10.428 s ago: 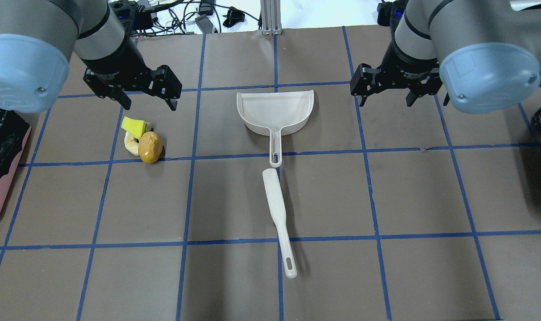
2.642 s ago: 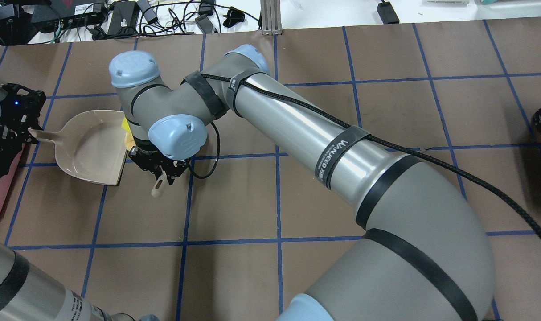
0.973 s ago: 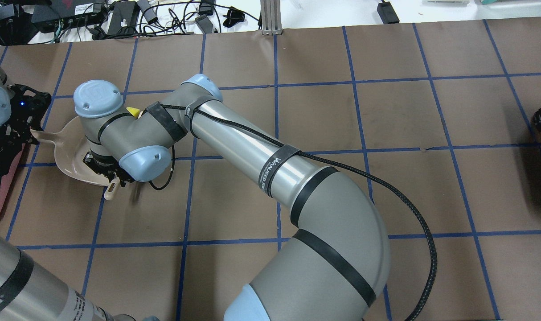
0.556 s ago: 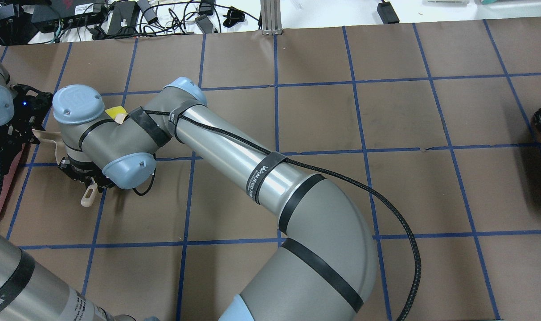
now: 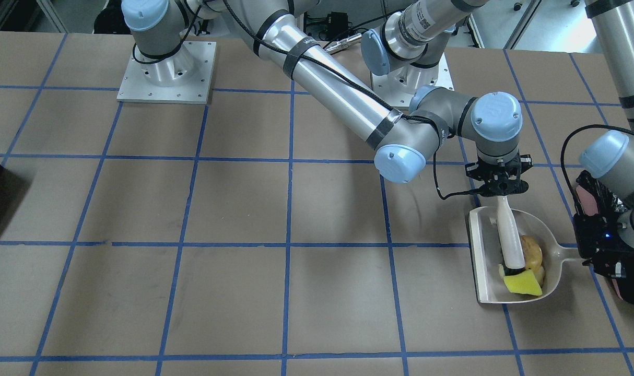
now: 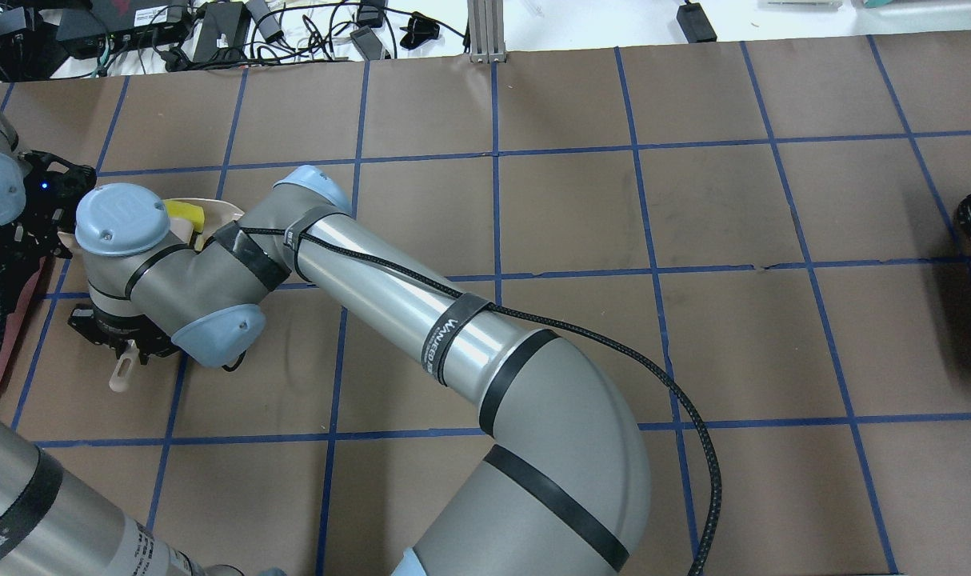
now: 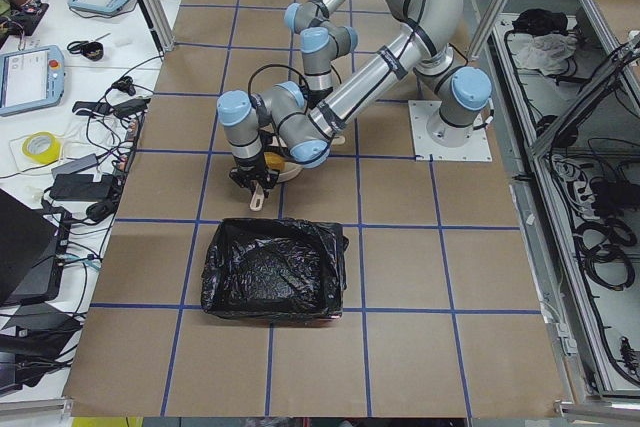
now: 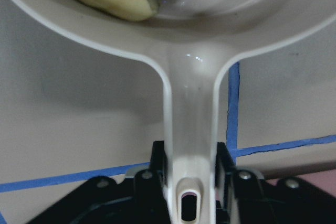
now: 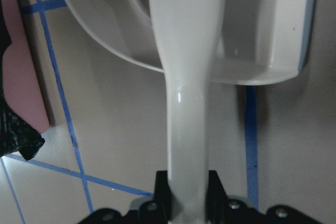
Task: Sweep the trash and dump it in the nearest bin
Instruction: 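Lift the loaded dustpan toward the black bin with the left gripper while the right withdraws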
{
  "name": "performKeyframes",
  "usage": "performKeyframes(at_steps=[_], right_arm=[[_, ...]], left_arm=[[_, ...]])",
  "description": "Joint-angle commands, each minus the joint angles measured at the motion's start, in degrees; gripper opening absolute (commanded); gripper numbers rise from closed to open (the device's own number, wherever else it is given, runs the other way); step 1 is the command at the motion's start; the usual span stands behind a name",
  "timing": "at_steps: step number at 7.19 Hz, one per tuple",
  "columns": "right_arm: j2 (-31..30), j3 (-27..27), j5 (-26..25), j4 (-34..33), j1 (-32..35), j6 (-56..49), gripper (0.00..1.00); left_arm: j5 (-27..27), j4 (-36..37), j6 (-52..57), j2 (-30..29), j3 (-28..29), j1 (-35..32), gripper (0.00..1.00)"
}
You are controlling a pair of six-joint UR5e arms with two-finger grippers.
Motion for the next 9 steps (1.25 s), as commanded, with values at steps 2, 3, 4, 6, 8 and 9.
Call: performKeyframes(at_steps=[2,3,4,6,8,9], right_arm=[[-3.0,0.4,-1.4,6.6,0.7,-2.5,0.0],[-4.8,2.2,-3.5,8.6,0.7,-4.0,0.0],[-7.4,5.6,-5.2,9.2,0.4,-4.1,0.0],[-13.1,12.7,-7.1,11.4,0.3,-3.8,0.0],[-19.8,17.9,-8.3,15.1,-1.5,-4.1,0.0],[-21.6,21.3,-9.6,15.3,-2.7,-4.2,0.0]], left_arm=[[0.0,0.1,0.0,0.0,0.0,0.0,0.0],[-0.1,0.1,0.0,0.1,0.0,0.0,0.0],[-0.1,0.1,0.0,0.1,0.0,0.0,0.0],[-0.2,0.2,-0.1,0.1,0.0,0.0,0.0],[-1.1,-0.8,0.5,0.9,0.3,0.0,0.0],[-3.8,-2.6,0.5,2.2,0.7,0.3,0.0]])
